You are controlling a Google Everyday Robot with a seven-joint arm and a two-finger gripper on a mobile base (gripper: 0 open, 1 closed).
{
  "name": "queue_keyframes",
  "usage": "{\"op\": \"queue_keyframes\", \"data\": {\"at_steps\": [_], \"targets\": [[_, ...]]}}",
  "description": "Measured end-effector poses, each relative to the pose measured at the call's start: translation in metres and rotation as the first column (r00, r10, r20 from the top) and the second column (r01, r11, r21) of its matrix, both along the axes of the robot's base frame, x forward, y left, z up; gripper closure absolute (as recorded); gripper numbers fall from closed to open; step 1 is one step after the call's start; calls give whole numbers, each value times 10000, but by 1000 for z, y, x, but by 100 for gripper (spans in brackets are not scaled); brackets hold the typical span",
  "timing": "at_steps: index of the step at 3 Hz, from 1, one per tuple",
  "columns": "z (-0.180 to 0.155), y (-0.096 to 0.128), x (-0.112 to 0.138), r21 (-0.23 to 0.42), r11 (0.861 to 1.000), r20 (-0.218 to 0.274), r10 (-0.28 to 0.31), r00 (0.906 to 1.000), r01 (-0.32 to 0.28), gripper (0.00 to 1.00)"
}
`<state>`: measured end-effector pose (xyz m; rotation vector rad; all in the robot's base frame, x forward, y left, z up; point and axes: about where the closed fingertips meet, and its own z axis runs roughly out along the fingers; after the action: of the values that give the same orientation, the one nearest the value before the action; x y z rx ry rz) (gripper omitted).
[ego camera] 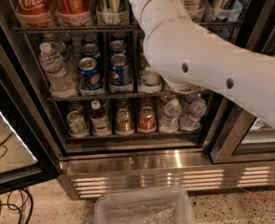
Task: Pick orange can from top shelf of fridge
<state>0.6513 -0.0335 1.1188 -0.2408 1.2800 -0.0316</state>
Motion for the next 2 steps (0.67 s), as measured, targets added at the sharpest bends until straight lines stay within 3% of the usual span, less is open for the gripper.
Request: {"op": "queue_keyframes", "data": {"at_steps": [1, 2], "targets": [[11, -2, -13, 403, 9978, 51, 532, 9986, -534, 100], [16, 5, -33, 460, 9877, -197, 1505, 9884, -1494, 100]]}}
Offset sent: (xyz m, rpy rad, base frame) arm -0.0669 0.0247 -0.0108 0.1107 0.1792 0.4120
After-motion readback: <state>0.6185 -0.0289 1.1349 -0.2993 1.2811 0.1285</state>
